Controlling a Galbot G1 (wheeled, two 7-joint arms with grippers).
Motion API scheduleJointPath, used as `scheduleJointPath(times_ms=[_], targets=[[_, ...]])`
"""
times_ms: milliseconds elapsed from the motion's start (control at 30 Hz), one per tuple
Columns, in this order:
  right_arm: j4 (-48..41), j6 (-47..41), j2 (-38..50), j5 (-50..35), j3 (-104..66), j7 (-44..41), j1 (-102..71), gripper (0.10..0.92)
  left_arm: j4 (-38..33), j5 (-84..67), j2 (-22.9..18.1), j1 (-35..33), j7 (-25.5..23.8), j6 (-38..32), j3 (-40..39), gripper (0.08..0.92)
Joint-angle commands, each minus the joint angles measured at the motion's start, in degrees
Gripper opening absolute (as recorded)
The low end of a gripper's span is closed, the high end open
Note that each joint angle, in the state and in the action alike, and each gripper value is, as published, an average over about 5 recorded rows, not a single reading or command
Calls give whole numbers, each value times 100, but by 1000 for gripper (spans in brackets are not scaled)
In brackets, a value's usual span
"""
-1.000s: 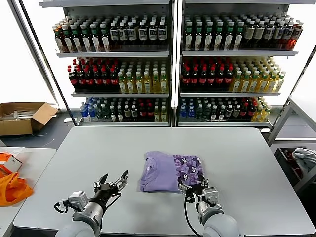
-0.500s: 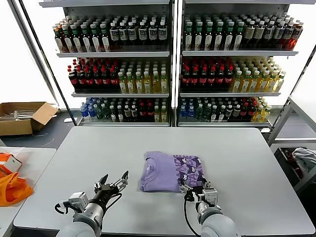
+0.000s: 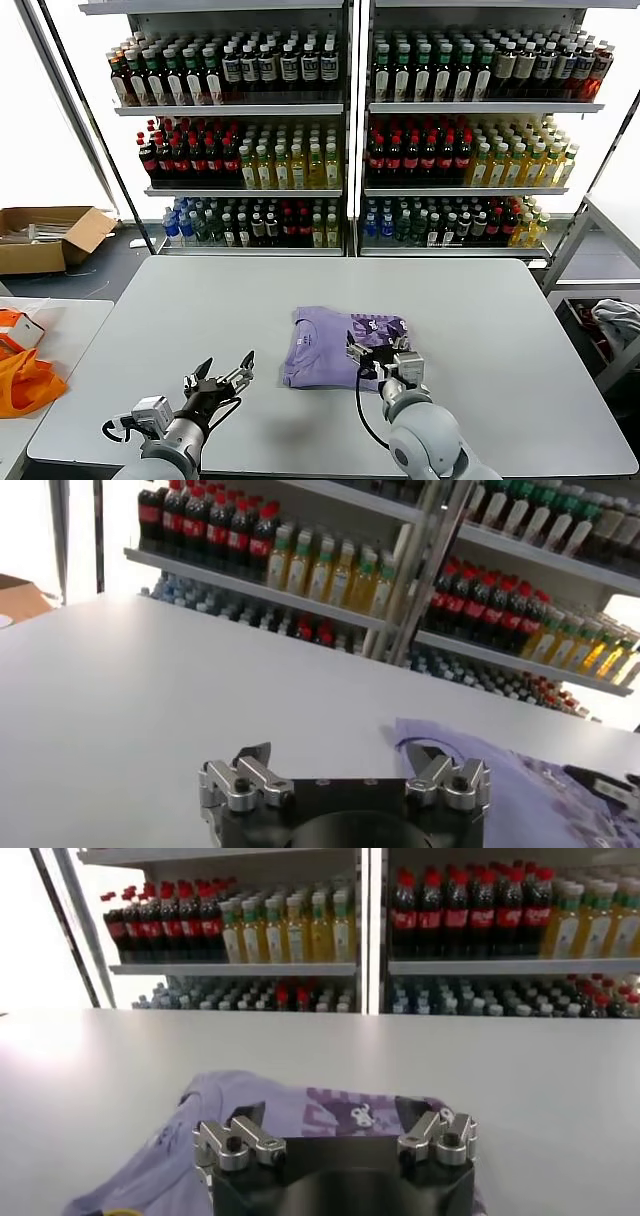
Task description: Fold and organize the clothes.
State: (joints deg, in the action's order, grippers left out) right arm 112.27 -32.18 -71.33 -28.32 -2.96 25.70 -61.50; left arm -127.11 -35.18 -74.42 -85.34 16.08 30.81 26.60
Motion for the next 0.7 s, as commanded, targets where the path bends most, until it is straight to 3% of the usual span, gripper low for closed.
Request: scheduleJointPath(times_ms=[33, 700], targets=[[-1474, 96, -558, 179, 425, -248, 1081, 823, -79, 21, -18, -94, -1, 5, 30, 822], [-2194, 114, -864, 465, 534, -245, 1129, 823, 11, 102, -73, -102, -21, 0, -17, 823]])
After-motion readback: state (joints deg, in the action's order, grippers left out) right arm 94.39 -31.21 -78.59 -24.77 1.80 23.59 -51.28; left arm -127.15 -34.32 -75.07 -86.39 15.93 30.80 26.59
